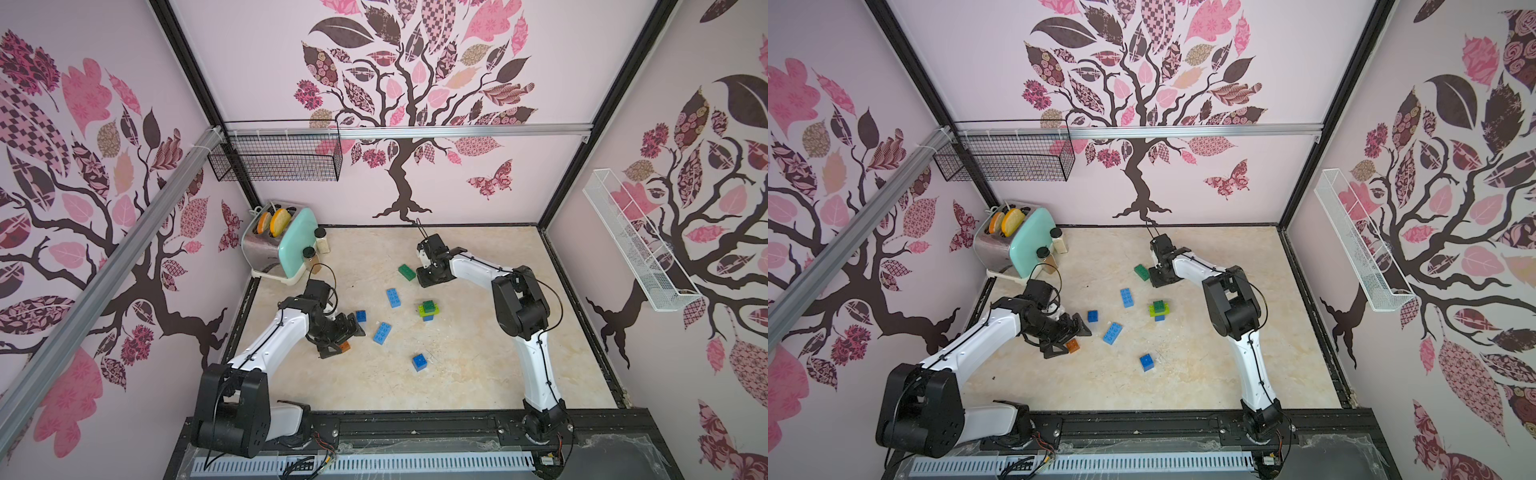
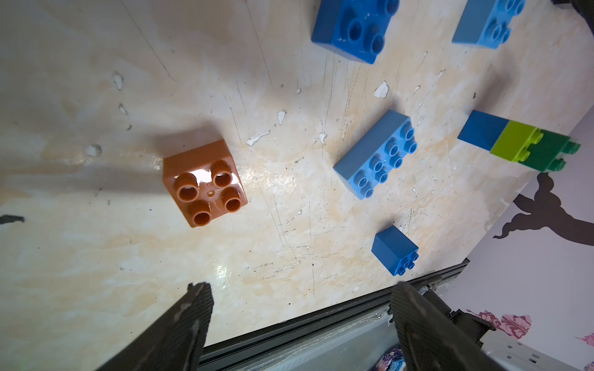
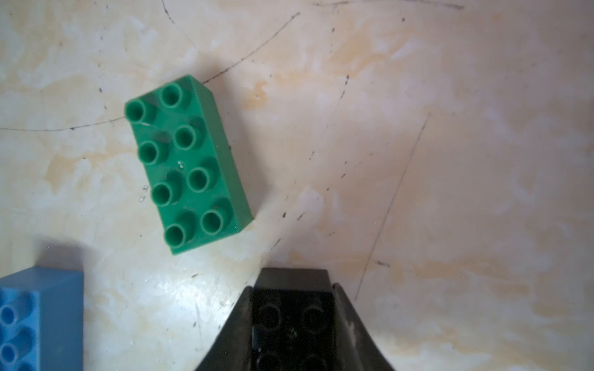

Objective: Assemble the letter f with lego
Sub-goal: Pick up the lego brick from the center of the board, then assemble the lego brick with the lego brick.

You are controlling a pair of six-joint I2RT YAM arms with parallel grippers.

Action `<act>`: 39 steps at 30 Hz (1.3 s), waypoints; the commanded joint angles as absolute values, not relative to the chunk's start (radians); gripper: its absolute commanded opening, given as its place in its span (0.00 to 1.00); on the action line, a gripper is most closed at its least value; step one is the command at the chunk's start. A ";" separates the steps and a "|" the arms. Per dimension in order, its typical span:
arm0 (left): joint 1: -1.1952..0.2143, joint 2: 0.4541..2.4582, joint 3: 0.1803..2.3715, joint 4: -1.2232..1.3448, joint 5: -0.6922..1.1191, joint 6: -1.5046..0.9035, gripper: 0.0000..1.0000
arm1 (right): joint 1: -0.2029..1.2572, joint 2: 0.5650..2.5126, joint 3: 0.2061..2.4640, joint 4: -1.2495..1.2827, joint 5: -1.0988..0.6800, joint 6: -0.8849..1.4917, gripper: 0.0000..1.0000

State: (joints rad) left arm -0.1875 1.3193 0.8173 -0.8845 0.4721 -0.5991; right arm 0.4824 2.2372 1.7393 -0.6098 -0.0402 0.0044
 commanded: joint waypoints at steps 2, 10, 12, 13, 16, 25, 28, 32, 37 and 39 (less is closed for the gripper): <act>-0.200 1.334 0.856 -0.871 0.469 -0.551 0.91 | 0.492 2.136 1.818 -0.728 -0.027 0.046 0.30; -0.301 1.357 0.932 -0.795 0.515 -0.531 0.91 | 0.491 2.017 1.857 -0.910 -0.025 0.096 0.29; -0.317 1.355 0.934 -0.743 0.560 -0.546 0.91 | 0.495 1.979 1.841 -0.944 -0.031 0.109 0.29; -0.318 1.350 0.931 -0.715 0.587 -0.554 0.91 | 0.495 1.957 1.825 -0.956 -0.040 0.119 0.29; -0.318 1.328 0.912 -0.644 0.649 -0.551 0.91 | 0.505 1.890 1.756 -0.974 -0.070 0.157 0.29; -0.334 1.233 0.811 -0.468 0.675 -0.536 0.90 | 0.583 1.754 1.546 -0.948 -0.084 0.264 0.29; -0.336 1.149 0.725 -0.369 0.645 -0.566 0.89 | 0.597 1.742 1.512 -0.938 -0.078 0.293 0.28; -0.338 1.088 0.654 -0.266 0.691 -0.606 0.90 | 0.598 1.732 1.488 -0.928 -0.065 0.314 0.28; -0.336 1.142 0.669 -0.253 0.783 -0.647 0.90 | 0.600 1.763 1.512 -0.935 -0.058 0.328 0.27; -0.331 1.144 0.654 -0.234 0.785 -0.668 0.90 | 0.599 1.775 1.523 -0.931 -0.057 0.336 0.27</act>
